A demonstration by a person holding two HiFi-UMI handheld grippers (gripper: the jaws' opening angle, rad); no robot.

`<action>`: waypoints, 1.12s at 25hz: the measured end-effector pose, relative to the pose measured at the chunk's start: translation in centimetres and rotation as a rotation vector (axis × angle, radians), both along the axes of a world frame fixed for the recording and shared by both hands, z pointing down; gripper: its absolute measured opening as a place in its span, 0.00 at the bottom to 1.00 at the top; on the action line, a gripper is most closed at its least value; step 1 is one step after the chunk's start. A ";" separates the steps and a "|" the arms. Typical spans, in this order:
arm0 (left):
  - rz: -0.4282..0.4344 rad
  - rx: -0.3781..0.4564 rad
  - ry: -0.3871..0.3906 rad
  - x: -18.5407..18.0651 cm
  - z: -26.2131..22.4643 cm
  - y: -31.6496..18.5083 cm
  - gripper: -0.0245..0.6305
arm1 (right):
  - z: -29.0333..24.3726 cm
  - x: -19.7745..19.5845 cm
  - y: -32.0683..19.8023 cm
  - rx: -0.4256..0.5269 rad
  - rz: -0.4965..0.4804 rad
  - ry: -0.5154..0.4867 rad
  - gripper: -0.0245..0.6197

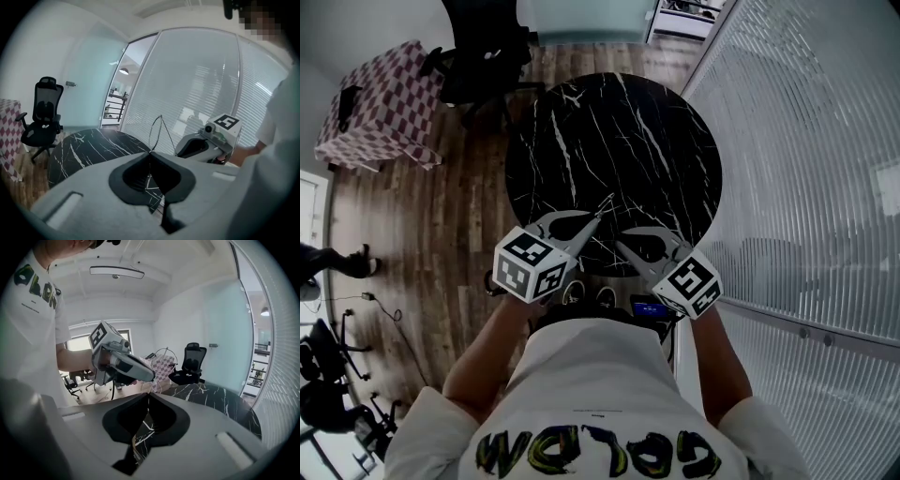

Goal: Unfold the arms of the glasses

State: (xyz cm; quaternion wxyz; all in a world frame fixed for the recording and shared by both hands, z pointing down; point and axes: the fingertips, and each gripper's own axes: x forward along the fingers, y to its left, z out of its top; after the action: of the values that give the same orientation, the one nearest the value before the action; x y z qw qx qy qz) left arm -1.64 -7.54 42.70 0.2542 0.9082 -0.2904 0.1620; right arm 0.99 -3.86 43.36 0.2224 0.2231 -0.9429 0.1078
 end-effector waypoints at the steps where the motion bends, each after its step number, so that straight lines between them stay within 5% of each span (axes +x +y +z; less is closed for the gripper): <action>1: -0.003 0.007 -0.013 -0.2 0.1 -0.1 0.05 | -0.1 0.1 0.0 0.004 0.003 0.001 0.06; 28: -0.024 -0.025 -0.149 -2.1 3.2 -0.1 0.05 | -0.8 2.5 -0.3 0.075 0.008 0.128 0.06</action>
State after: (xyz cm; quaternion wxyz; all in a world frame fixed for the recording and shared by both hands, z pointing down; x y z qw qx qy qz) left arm -3.73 -7.63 45.93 0.2449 0.8869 -0.3172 0.2299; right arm 3.49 -4.18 42.59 0.2731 0.2416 -0.9293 0.0591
